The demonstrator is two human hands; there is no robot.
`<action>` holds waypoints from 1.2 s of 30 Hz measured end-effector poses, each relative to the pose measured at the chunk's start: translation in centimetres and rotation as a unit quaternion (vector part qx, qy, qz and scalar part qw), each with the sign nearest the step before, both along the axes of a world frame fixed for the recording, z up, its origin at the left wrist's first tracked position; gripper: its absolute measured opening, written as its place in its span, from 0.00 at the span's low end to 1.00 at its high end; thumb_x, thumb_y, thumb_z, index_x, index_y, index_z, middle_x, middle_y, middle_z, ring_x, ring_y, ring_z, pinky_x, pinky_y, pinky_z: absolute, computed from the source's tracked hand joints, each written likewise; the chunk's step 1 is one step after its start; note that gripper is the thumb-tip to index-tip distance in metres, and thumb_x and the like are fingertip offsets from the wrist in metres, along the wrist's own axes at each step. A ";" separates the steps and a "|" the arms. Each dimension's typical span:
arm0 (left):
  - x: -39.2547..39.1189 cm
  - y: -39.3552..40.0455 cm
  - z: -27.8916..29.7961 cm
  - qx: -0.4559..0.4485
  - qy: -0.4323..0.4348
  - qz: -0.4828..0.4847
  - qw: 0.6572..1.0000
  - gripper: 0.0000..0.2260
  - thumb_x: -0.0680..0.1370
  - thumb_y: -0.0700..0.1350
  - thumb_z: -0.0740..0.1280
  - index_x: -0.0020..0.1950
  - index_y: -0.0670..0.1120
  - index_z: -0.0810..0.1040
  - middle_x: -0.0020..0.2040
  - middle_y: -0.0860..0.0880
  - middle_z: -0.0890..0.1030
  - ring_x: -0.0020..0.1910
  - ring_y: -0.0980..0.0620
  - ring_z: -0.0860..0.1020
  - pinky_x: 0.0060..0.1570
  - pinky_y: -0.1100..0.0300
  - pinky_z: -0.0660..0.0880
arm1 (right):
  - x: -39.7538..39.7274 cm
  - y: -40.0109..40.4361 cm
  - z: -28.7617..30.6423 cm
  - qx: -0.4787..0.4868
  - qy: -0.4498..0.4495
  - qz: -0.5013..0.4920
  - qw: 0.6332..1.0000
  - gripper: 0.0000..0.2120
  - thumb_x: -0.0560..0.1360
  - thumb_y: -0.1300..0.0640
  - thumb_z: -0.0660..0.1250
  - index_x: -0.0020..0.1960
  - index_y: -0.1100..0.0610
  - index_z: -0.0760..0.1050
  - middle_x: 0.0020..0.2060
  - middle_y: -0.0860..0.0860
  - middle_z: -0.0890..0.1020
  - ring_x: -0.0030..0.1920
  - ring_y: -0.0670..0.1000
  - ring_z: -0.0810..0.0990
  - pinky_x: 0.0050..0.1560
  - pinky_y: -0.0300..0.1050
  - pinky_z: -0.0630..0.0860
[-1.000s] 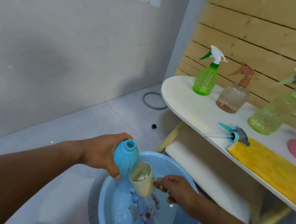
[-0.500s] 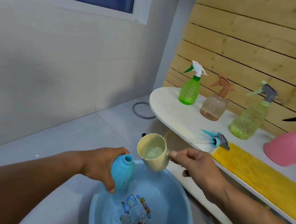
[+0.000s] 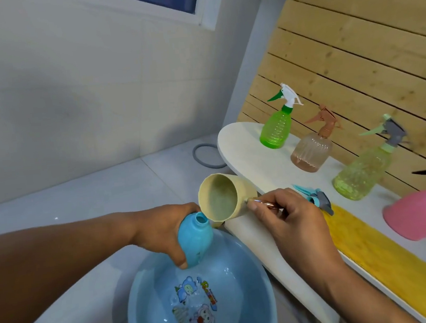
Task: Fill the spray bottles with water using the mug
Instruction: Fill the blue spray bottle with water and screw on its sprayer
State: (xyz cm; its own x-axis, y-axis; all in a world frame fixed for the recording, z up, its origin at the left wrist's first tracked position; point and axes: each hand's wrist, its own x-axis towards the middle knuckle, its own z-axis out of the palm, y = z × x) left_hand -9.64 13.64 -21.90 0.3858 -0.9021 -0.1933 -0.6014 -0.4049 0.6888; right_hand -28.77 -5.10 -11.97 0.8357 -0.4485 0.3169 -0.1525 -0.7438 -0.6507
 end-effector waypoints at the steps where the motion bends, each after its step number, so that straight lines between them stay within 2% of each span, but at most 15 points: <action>1: -0.1 -0.1 0.0 -0.003 0.004 -0.002 1.000 0.40 0.63 0.51 0.85 0.69 0.61 0.68 0.58 0.60 0.78 0.56 0.60 0.79 0.55 0.60 0.81 | -0.1 0.1 0.1 -0.015 -0.004 0.005 1.000 0.05 0.75 0.47 0.72 0.42 0.46 0.81 0.39 0.43 0.81 0.43 0.42 0.78 0.40 0.32 0.70; 14: -0.5 -0.6 0.4 -0.006 0.010 -0.010 1.000 0.40 0.63 0.51 0.85 0.69 0.62 0.68 0.58 0.61 0.78 0.56 0.60 0.79 0.55 0.61 0.81 | -0.8 0.0 0.4 -0.108 -0.024 0.017 0.994 0.08 0.75 0.43 0.69 0.48 0.46 0.83 0.41 0.41 0.79 0.43 0.43 0.77 0.41 0.34 0.71; 22: -0.6 -0.7 0.5 -0.011 0.017 -0.015 1.000 0.40 0.62 0.52 0.86 0.69 0.63 0.68 0.59 0.61 0.79 0.57 0.59 0.80 0.57 0.57 0.82 | -1.0 0.1 0.8 -0.155 -0.027 0.024 0.987 0.10 0.76 0.43 0.68 0.51 0.47 0.83 0.42 0.41 0.78 0.43 0.43 0.76 0.42 0.34 0.72; 26: -0.5 -0.7 0.7 -0.010 0.020 -0.013 1.000 0.37 0.63 0.51 0.86 0.64 0.65 0.68 0.57 0.61 0.78 0.56 0.59 0.79 0.53 0.63 0.80 | -0.9 0.1 0.9 -0.176 -0.035 0.020 0.983 0.11 0.76 0.44 0.68 0.51 0.48 0.83 0.41 0.42 0.78 0.41 0.44 0.76 0.41 0.38 0.74; 30: -0.5 -0.7 0.7 -0.009 0.013 -0.008 1.000 0.38 0.64 0.51 0.86 0.66 0.64 0.68 0.57 0.62 0.77 0.55 0.61 0.79 0.48 0.70 0.77 | -0.8 0.3 1.1 -0.190 -0.053 0.024 0.980 0.14 0.77 0.41 0.65 0.50 0.49 0.83 0.41 0.44 0.78 0.41 0.46 0.76 0.41 0.44 0.75; 36: -0.5 -0.7 0.8 -0.008 0.012 -0.007 1.000 0.35 0.64 0.50 0.86 0.59 0.66 0.67 0.55 0.61 0.78 0.54 0.61 0.79 0.47 0.70 0.77 | -0.9 0.3 1.1 -0.218 -0.067 0.027 0.973 0.12 0.79 0.43 0.66 0.50 0.50 0.83 0.41 0.45 0.78 0.42 0.49 0.76 0.41 0.49 0.76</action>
State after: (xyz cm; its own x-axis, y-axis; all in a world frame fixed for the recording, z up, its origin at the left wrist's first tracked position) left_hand -10.11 12.97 -21.13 0.3677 -0.9106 -0.1887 -0.5903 -0.3854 0.7093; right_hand -29.64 -4.80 -10.89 0.7923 -0.2037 0.5752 -0.0409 -0.9582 -0.2830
